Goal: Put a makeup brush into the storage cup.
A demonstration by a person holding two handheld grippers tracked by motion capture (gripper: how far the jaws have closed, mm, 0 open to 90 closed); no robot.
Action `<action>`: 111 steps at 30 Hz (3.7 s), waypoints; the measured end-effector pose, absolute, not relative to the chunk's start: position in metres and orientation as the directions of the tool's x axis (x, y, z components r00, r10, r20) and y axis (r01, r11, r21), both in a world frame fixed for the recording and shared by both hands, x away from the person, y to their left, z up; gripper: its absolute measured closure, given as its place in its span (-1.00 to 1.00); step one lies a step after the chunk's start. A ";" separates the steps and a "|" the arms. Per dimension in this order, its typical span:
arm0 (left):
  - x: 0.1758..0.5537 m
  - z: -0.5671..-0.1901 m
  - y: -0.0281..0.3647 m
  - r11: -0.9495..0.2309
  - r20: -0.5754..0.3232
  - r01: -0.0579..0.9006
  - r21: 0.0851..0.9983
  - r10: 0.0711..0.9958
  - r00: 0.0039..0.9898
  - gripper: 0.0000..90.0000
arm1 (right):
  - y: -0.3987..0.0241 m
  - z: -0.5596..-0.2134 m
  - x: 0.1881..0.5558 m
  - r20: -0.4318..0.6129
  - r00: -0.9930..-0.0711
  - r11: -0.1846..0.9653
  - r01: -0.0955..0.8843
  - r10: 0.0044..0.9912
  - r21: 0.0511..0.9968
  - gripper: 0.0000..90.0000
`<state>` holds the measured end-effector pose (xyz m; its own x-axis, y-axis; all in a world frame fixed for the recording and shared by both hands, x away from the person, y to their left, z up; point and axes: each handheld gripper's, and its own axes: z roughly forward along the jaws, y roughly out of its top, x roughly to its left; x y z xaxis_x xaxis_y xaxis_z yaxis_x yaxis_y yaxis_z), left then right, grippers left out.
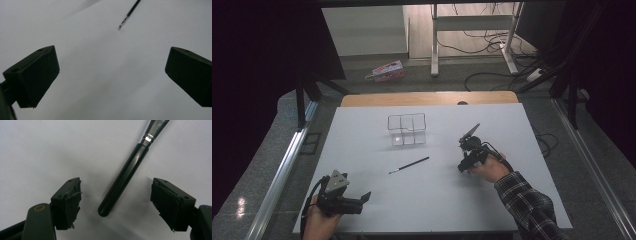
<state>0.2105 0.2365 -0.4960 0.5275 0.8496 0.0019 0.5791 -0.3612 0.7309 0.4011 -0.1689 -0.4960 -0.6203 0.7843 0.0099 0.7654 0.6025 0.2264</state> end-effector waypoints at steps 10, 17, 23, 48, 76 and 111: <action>0.210 -0.496 0.236 -0.365 0.004 0.579 0.729 0.848 0.529 -1.00 | -0.168 -0.495 0.401 -0.032 -0.639 0.633 0.752 0.769 0.183 0.09; 0.210 -0.496 0.235 -0.367 0.006 0.582 0.726 0.849 0.528 -1.00 | -0.173 -0.491 0.403 -0.019 -0.655 0.651 0.746 0.755 0.142 0.76; 0.209 -0.495 0.235 -0.364 0.003 0.578 0.730 0.848 0.530 -1.00 | -0.178 -0.491 0.403 0.005 -0.661 0.651 0.741 0.751 0.161 0.77; 0.211 -0.498 0.239 -0.328 -0.063 0.555 0.765 0.819 0.570 -0.97 | -0.204 -0.473 0.384 0.011 -0.676 0.624 0.686 0.736 0.374 0.77; 0.211 -0.496 0.240 -0.313 -0.079 0.522 0.793 0.798 0.597 -0.99 | -0.231 -0.471 0.349 -0.017 -0.706 0.593 0.582 0.708 0.556 0.77; 0.207 -0.490 0.235 -0.290 -0.098 0.511 0.809 0.790 0.605 -1.00 | -0.249 -0.449 0.295 -0.049 -0.715 0.517 0.455 0.698 0.725 0.77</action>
<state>0.2074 0.2350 -0.4900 0.6050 0.7901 -0.0983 0.5107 -0.2904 0.8092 0.2948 -0.2492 -0.4487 -0.7146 0.6978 -0.0492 0.4550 0.5171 0.7250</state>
